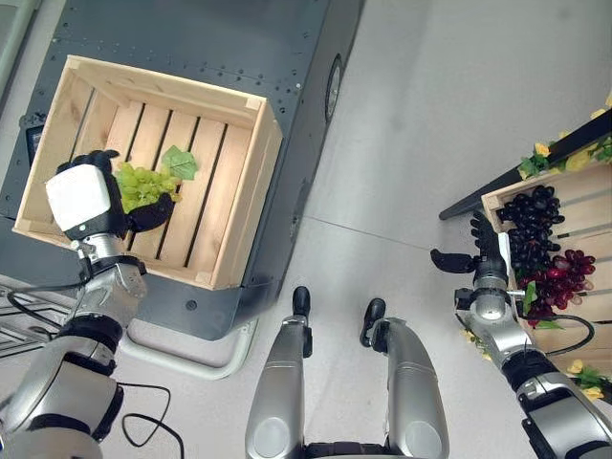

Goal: Pick up the fruits from the basket on one side to the basket on the other side

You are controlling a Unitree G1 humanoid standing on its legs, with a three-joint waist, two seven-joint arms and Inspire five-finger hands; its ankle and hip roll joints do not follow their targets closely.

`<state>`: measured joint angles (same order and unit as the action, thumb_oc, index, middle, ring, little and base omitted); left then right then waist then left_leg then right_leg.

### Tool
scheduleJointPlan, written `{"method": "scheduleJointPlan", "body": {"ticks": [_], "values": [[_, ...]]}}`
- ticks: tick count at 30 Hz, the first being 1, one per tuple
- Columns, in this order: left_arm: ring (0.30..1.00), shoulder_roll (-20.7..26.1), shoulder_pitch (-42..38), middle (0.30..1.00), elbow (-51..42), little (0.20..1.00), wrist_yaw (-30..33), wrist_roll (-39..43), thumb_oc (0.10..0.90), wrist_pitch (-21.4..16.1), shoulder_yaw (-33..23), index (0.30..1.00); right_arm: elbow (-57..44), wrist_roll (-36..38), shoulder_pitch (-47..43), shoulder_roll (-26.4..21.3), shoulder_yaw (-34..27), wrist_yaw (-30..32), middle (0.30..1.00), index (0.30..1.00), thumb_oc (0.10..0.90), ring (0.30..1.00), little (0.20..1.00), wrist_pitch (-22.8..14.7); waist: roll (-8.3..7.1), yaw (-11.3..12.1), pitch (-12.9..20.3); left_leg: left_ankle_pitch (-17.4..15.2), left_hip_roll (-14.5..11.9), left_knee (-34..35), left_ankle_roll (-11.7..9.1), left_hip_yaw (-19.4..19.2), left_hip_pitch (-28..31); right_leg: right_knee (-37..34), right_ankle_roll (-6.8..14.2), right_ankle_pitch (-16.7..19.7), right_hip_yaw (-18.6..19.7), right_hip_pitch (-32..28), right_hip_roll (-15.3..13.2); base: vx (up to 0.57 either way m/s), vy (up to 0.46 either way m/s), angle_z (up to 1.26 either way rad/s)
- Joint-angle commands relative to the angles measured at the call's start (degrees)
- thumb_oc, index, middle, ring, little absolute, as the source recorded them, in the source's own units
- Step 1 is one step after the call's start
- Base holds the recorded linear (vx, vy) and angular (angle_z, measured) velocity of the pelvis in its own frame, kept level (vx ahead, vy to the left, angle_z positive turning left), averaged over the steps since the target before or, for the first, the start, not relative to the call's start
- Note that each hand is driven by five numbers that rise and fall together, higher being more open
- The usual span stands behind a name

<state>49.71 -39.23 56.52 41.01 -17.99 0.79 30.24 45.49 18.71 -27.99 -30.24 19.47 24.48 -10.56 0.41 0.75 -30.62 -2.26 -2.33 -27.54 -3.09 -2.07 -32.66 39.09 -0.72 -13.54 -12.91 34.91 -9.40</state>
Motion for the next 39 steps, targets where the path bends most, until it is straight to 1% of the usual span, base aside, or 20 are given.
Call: {"method": "scheduleJointPlan", "body": {"ticks": [1,5,6,7,9,10,11,12,13,15,16,17,19,22,26,31,32,33,35,39], "values": [[0.900,3.7,-2.5,0.900,0.1,0.900,1.3,-1.5,0.800,4.6,-3.5,0.900,-1.6,0.2,-2.3,-5.6,0.1,-2.1,0.900,0.900,0.800,0.900,0.900,-5.9,0.96,-1.5,0.8,-4.9,1.4,-4.8,2.2,-5.0,-0.2,-2.6,-1.9,0.0,0.6,-4.0,2.9,0.00,0.141,-0.05],[0.900,4.4,-5.6,0.900,2.0,0.900,0.3,-3.0,0.800,5.6,-1.7,0.900,-0.4,0.4,-4.5,-6.5,1.1,-3.0,0.900,0.900,0.800,0.900,0.900,-5.8,0.85,-1.6,0.8,-4.8,0.8,-5.7,2.1,-5.4,-1.8,-1.8,-2.1,-0.2,0.5,-2.4,2.7,-0.01,0.091,0.02],[0.900,4.5,-7.2,0.900,2.3,0.900,0.2,-2.7,0.800,6.4,-1.1,0.900,-0.4,0.3,-5.6,-6.9,1.2,-3.4,0.900,0.900,0.800,0.900,0.900,-5.5,0.70,-1.7,0.8,-5.0,0.5,-5.9,2.1,-5.6,-2.6,-1.3,-2.1,-0.4,0.4,-1.6,2.6,-0.02,0.061,-0.01],[0.900,4.7,-8.3,0.900,2.9,0.900,0.4,-2.3,0.800,6.2,-0.5,0.900,-0.3,0.4,-5.9,-7.2,1.4,-3.5,0.900,0.900,0.800,0.900,0.900,-5.6,0.59,-1.7,0.8,-5.2,0.4,-6.1,2.1,-5.6,-3.0,-0.9,-2.1,-0.5,0.3,-1.2,2.5,-0.02,0.058,0.01],[0.900,5.2,-11.0,0.900,4.1,0.900,-1.3,-3.8,0.800,6.7,0.6,0.900,0.1,0.4,-6.3,-7.4,1.7,-3.8,0.900,0.900,0.800,0.900,0.900,-6.1,0.39,-1.7,0.8,-5.3,0.3,-6.4,2.3,-5.7,-3.8,-0.2,-2.1,-0.7,0.1,-0.3,2.4,-0.01,0.014,0.02],[0.900,5.6,-12.3,0.900,4.6,0.900,-2.2,-4.9,0.800,7.6,1.6,0.900,0.0,0.3,-6.4,-7.4,1.8,-3.7,0.900,0.900,0.800,0.900,0.900,-6.0,0.32,-1.7,0.8,-5.4,0.3,-6.6,2.4,-5.7,-4.1,0.1,-2.1,-0.7,0.0,0.1,2.3,-0.02,0.033,0.08],[0.900,6.2,-13.7,0.900,5.6,0.900,-3.7,-6.2,0.800,9.4,2.9,0.900,-0.3,0.2,-6.6,-7.6,2.0,-3.5,0.900,0.900,0.800,0.900,0.900,-5.6,0.21,-1.7,0.8,-5.4,0.3,-6.7,2.5,-5.7,-4.7,0.4,-2.0,-0.8,-0.2,0.6,2.2,-0.01,0.021,0.09],[0.900,6.4,-14.1,0.900,5.9,0.900,-4.2,-6.2,0.800,10.0,3.4,0.900,-0.3,0.3,-6.7,-7.7,2.0,-3.6,0.900,0.900,0.800,0.900,0.900,-5.6,0.21,-1.7,0.8,-5.4,0.2,-6.7,2.5,-5.7,-4.8,0.6,-2.0,-0.8,-0.3,0.8,2.2,-0.01,0.020,0.08],[0.900,6.8,-14.6,0.900,6.6,0.900,-5.6,-6.4,0.800,11.9,4.0,0.900,-0.2,0.4,-6.9,-7.9,2.1,-3.6,0.900,0.900,0.800,0.900,0.900,-5.6,0.21,-1.6,0.8,-5.5,0.2,-6.8,2.5,-5.6,-5.0,0.9,-2.0,-0.9,-0.4,1.1,2.1,0.00,0.017,0.04],[0.900,7.2,-14.9,0.900,7.7,0.900,-6.5,-7.9,0.800,13.6,4.9,0.900,0.3,0.5,-7.3,-7.8,2.3,-3.6,0.900,0.900,0.800,0.900,0.900,-5.6,0.25,-1.6,0.8,-5.6,0.2,-7.0,2.5,-5.6,-5.3,1.1,-1.9,-1.0,-0.4,1.4,2.1,0.00,0.000,0.00],[0.900,7.3,-15.1,0.900,8.4,0.900,-7.5,-9.7,0.800,15.2,5.6,0.900,0.6,0.5,-7.6,-7.8,2.4,-3.8,0.900,0.900,0.800,0.900,0.900,-5.5,0.25,-1.5,0.8,-5.8,0.2,-7.3,2.6,-5.6,-5.4,1.3,-2.0,-1.1,-0.4,1.6,2.0,0.00,0.000,0.00],[0.900,7.4,-15.1,0.900,8.7,0.900,-7.8,-10.2,0.800,15.8,6.0,0.900,0.9,0.6,-7.8,-7.7,2.4,-3.9,0.900,0.900,0.800,0.900,0.900,-5.6,0.27,-1.5,0.8,-5.8,0.3,-7.3,2.6,-5.6,-5.5,1.3,-2.0,-1.1,-0.5,1.7,2.0,0.00,0.030,0.00],[0.900,7.3,-14.8,0.900,9.4,0.900,-9.1,-11.5,0.800,18.4,6.6,0.900,1.6,0.8,-8.5,-7.6,2.7,-4.4,0.900,0.900,0.800,0.900,0.900,-5.6,0.28,-1.4,0.8,-6.0,0.3,-7.5,2.7,-5.5,-5.9,1.4,-1.9,-1.2,-0.3,2.1,2.1,0.00,0.010,0.02],[0.900,7.3,-15.1,0.900,10.6,0.900,-11.2,-12.0,0.800,19.6,7.5,0.900,2.4,1.1,-9.2,-7.7,3.2,-4.0,0.900,0.900,0.800,0.900,0.900,-5.6,0.24,-1.3,0.8,-6.1,0.2,-7.7,2.7,-5.6,-6.5,1.6,-2.0,-1.3,-0.3,2.6,2.0,0.00,0.008,0.05],[0.900,8.0,-15.7,0.900,11.4,0.900,-12.5,-13.3,0.800,19.3,7.8,0.900,3.1,2.0,-9.3,-7.9,3.3,-3.9,0.900,0.900,0.800,0.900,0.900,-5.6,-0.06,-1.3,0.8,-6.2,0.1,-8.1,2.8,-5.5,-7.3,1.9,-2.1,-1.3,-0.4,3.3,2.1,0.00,0.001,0.01],[0.900,8.9,-16.5,0.900,11.5,0.900,-14.5,-16.2,0.800,22.5,8.7,0.900,3.7,3.5,-9.4,-7.7,3.0,-5.0,0.900,0.900,0.800,0.900,0.900,-5.3,-0.70,-1.0,0.8,-6.2,0.0,-8.1,3.2,-5.2,-8.3,1.6,-2.0,-0.9,-0.6,4.2,2.4,0.00,0.000,0.00],[0.900,9.0,-16.6,0.900,11.5,0.900,-14.6,-16.3,0.800,22.7,8.7,0.900,3.8,3.5,-9.4,-7.7,3.0,-5.0,0.900,0.900,0.800,0.900,0.900,-5.4,-0.72,-1.0,0.8,-6.2,0.0,-8.1,3.2,-5.2,-8.4,1.6,-2.0,-0.9,-0.6,4.2,2.4,0.00,0.000,0.00],[0.900,9.4,-17.3,0.900,11.8,0.900,-14.6,-16.8,0.800,24.0,9.0,0.900,3.9,3.7,-9.3,-7.6,3.1,-5.3,0.900,0.900,0.800,0.900,0.900,-5.8,-0.86,-1.0,0.8,-6.3,0.0,-8.3,3.3,-5.1,-8.9,1.7,-2.0,-0.7,-0.7,4.7,2.3,0.00,0.000,0.00],[0.900,10.0,-18.4,0.900,12.4,0.900,-13.7,-16.6,0.800,25.2,9.3,0.900,4.1,3.8,-9.3,-7.5,3.2,-5.4,0.900,0.900,0.800,0.900,0.900,-6.2,-1.09,-1.0,0.8,-6.3,0.0,-8.5,3.4,-5.0,-9.5,1.9,-2.0,-0.7,-0.9,5.2,2.3,0.00,0.000,0.00],[0.900,10.3,-19.6,0.900,12.6,0.900,-12.8,-16.1,0.800,25.1,9.3,0.900,4.2,3.6,-9.2,-7.1,3.1,-5.3,0.900,0.900,0.800,0.900,0.900,-6.7,-1.33,-0.9,0.8,-6.5,0.0,-8.9,3.6,-4.9,-10.1,2.1,-2.0,-0.6,-0.9,5.8,2.3,0.00,0.000,0.00]]}}
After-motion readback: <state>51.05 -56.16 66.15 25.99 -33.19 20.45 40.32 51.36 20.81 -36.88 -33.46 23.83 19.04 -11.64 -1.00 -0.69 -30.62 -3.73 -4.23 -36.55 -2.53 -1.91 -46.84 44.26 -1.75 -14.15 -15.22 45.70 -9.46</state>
